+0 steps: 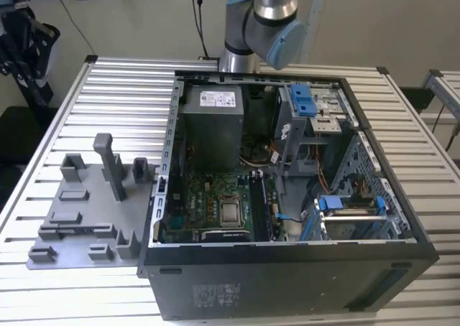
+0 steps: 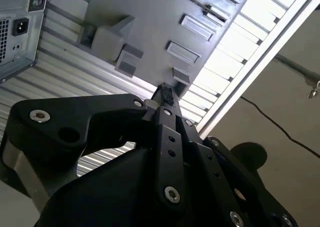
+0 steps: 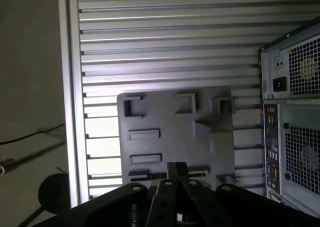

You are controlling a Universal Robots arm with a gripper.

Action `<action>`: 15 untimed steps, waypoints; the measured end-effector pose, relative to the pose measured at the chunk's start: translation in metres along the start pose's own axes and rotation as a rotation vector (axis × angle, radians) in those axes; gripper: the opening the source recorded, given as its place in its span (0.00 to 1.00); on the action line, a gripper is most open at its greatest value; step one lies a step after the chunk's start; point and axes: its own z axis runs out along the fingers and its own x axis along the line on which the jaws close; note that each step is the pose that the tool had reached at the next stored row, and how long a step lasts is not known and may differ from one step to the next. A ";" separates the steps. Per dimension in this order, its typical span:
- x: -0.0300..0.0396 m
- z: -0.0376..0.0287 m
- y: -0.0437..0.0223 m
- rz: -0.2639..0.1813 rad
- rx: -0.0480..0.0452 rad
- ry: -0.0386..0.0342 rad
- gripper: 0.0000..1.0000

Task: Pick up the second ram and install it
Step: 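Reach for the second ram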

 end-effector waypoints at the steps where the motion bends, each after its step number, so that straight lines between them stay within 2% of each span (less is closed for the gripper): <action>1: -0.0001 -0.0001 -0.0014 0.000 0.0000 0.0000 0.11; 9: -0.0001 -0.0006 -0.0127 0.000 0.0000 0.0000 0.11; 15: -0.0009 -0.0012 -0.0250 0.000 -0.0027 0.0001 0.11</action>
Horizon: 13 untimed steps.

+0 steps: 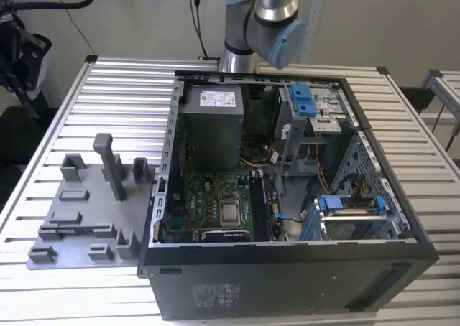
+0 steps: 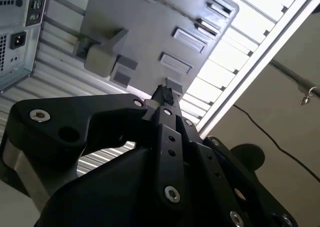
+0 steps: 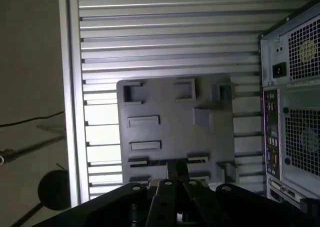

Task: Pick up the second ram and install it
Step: 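Reach for the second ram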

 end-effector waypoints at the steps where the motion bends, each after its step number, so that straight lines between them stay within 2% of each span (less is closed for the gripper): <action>1: -0.0002 -0.0002 -0.0024 0.000 -0.0005 0.0001 0.11; 10: -0.0016 -0.0011 -0.0227 0.000 -0.0016 0.0002 0.11; 13: -0.0019 -0.0013 -0.0271 0.000 -0.0019 0.0002 0.11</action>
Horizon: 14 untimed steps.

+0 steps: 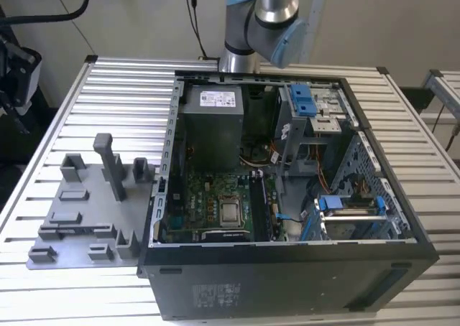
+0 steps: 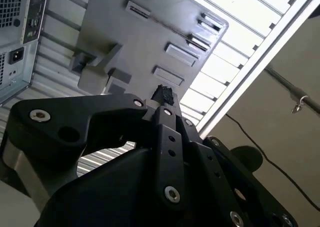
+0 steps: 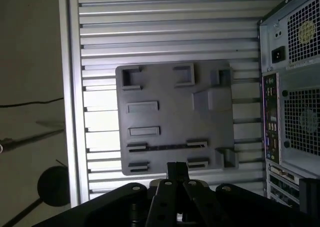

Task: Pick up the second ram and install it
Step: 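Reach for the second ram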

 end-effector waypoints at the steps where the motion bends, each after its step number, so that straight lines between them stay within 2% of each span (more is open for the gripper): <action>1: -0.0001 -0.0001 -0.0007 0.000 0.0000 0.0001 0.11; 4: -0.0002 -0.0002 -0.0025 0.000 -0.0002 0.0000 0.11; 14: -0.0014 -0.0010 -0.0194 0.000 -0.0001 0.0001 0.11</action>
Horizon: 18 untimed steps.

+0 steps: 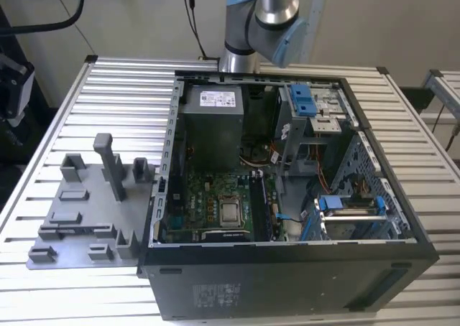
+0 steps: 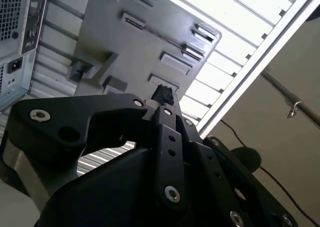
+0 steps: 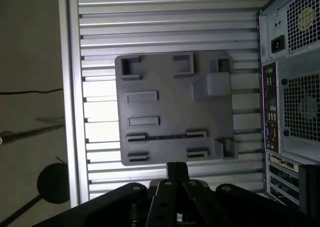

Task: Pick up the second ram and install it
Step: 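Reach for the second ram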

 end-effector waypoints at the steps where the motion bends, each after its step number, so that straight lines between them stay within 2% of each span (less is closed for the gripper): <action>1: -0.0001 0.0000 -0.0017 0.000 -0.0001 -0.0001 0.11; 13: -0.0016 -0.0010 -0.0218 0.000 -0.0001 -0.0001 0.11; 18: -0.0016 -0.0011 -0.0225 0.000 -0.0001 -0.0001 0.11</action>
